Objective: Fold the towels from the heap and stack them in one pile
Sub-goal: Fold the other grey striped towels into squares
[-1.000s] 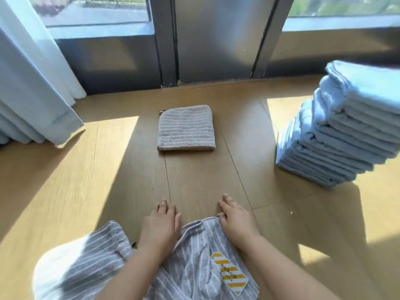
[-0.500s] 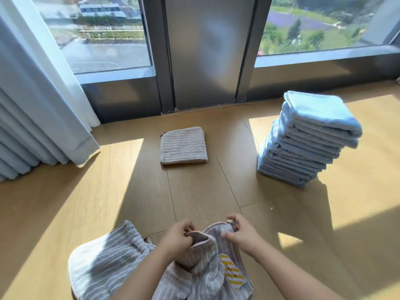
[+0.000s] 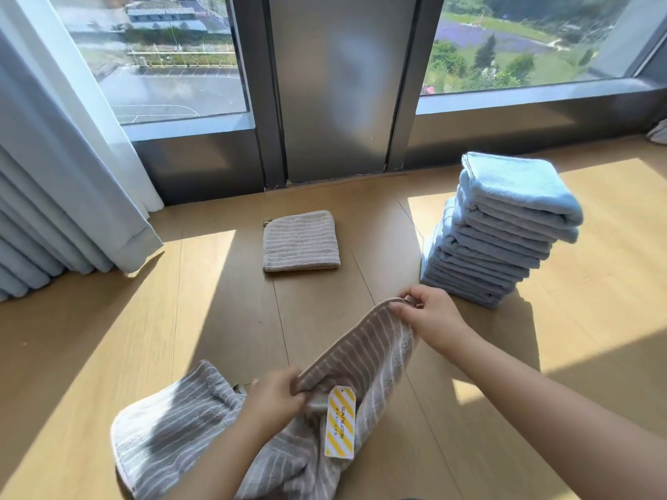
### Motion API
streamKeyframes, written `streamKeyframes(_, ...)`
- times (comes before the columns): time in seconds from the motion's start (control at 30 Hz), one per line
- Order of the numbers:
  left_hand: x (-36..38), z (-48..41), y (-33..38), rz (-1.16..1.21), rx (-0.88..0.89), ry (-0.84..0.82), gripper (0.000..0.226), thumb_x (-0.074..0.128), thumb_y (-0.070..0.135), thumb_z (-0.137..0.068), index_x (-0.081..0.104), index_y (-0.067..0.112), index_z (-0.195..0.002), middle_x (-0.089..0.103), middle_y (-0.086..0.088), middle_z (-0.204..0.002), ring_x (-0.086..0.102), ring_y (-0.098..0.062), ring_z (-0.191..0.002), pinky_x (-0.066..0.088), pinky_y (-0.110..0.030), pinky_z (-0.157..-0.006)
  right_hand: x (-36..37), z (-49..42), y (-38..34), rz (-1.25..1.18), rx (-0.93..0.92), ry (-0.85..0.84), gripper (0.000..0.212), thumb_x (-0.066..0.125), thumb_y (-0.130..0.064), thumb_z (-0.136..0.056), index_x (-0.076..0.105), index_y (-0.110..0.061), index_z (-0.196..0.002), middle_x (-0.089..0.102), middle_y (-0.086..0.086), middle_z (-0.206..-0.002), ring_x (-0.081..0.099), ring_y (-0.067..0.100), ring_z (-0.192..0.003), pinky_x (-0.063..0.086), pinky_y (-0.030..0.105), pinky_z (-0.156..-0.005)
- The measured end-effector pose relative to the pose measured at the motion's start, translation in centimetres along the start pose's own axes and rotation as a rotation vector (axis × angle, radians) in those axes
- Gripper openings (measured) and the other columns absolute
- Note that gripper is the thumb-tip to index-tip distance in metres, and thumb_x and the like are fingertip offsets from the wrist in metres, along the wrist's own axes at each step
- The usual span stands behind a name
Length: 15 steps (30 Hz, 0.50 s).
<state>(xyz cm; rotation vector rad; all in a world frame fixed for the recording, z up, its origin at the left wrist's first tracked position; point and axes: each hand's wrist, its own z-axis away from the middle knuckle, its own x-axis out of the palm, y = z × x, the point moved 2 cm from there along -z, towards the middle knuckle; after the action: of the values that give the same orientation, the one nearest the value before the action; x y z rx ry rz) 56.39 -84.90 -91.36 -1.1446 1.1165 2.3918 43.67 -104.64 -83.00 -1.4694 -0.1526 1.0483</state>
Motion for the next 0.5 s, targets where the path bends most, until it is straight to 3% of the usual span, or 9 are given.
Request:
streamKeyframes(0.03, -0.8, -0.3, 0.0, -0.073, 0.003, 0.039, 0.022, 0.053, 0.022, -0.084, 0.043, 0.029, -0.066, 0.053, 0.007, -0.067, 0.061, -0.024, -0.097, 0.032, -0.028, -0.068, -0.8, -0.2, -0.3, 0.035, -0.034, 0.046, 0.02, 0.065, -0.01, -0.083, 0.058, -0.02, -0.068, 0.048, -0.007, -0.057, 0.042, 0.005, -0.055, 0.033, 0.016, -0.053)
streamKeyframes(0.1, -3.2, -0.6, 0.0, -0.217, 0.008, 0.127, 0.033, 0.05, 0.02, -0.086, 0.034, 0.028, -0.059, 0.063, 0.001, -0.079, 0.06, -0.024, -0.099, 0.027, -0.026, -0.067, -2.4, -0.6, -0.9, 0.058, -0.093, 0.142, 0.011, 0.064, -0.009, -0.084, 0.062, -0.015, -0.075, 0.048, -0.007, -0.058, 0.043, 0.006, -0.057, 0.035, 0.018, -0.056)
streamKeyframes(0.13, -4.5, -0.7, 0.0, -0.252, 0.002, 0.158, 0.031, 0.049, 0.02, -0.088, 0.036, 0.028, -0.06, 0.065, 0.0, -0.084, 0.059, -0.023, -0.096, 0.027, -0.026, -0.065, -3.3, -0.8, -1.3, 0.048, -0.113, 0.193, 0.006, 0.063, -0.008, -0.084, 0.065, -0.011, -0.079, 0.049, -0.006, -0.059, 0.045, 0.009, -0.059, 0.037, 0.019, -0.059)
streamKeyframes(0.2, -7.2, -1.2, -0.3, -0.221, -0.003, 0.206, 0.018, 0.051, 0.017, -0.088, 0.052, 0.026, -0.073, 0.059, 0.002, -0.074, 0.056, -0.021, -0.085, 0.032, -0.026, -0.059, -4.8, -1.1, -2.0, 0.012, -0.14, 0.289, 0.005, 0.062, -0.009, -0.085, 0.066, -0.009, -0.082, 0.053, -0.003, -0.061, 0.049, 0.015, -0.066, 0.043, 0.026, -0.067)
streamKeyframes(0.27, -10.0, -1.7, -0.6, -0.165, -0.003, 0.273, 0.008, 0.055, 0.014, -0.085, 0.059, 0.017, -0.078, 0.061, -0.006, -0.073, 0.058, -0.026, -0.082, 0.039, -0.028, -0.063, -6.0, -1.5, -2.7, -0.011, -0.153, 0.363, 0.004, 0.062, -0.01, -0.085, 0.066, -0.01, -0.083, 0.058, 0.002, -0.067, 0.053, 0.018, -0.072, 0.047, 0.03, -0.072)
streamKeyframes(0.4, -16.8, -2.8, 1.1, 0.033, 0.046, 0.455, 0.029, 0.062, 0.009, -0.084, 0.052, 0.013, -0.056, 0.049, -0.006, -0.058, 0.048, -0.023, -0.067, 0.033, -0.031, -0.058, -8.0, -3.1, -5.0, -0.035, -0.197, 0.406, 0.014, 0.062, -0.012, -0.086, 0.068, -0.004, -0.096, 0.059, 0.003, -0.071, 0.054, 0.011, -0.07, 0.048, 0.022, -0.073)
streamKeyframes(0.5, -21.3, -3.2, 4.0, 0.066, 0.138, 0.557, 0.026, 0.055, 0.019, -0.091, 0.061, -0.003, -0.078, 0.051, -0.012, -0.068, 0.044, -0.021, -0.073, 0.031, -0.03, -0.065, -9.9, -4.9, -7.4, -0.095, -0.231, 0.447, 0.012, 0.062, -0.014, -0.087, 0.067, -0.008, -0.095, 0.055, -0.002, -0.065, 0.052, -0.002, -0.061, 0.045, 0.012, -0.068)
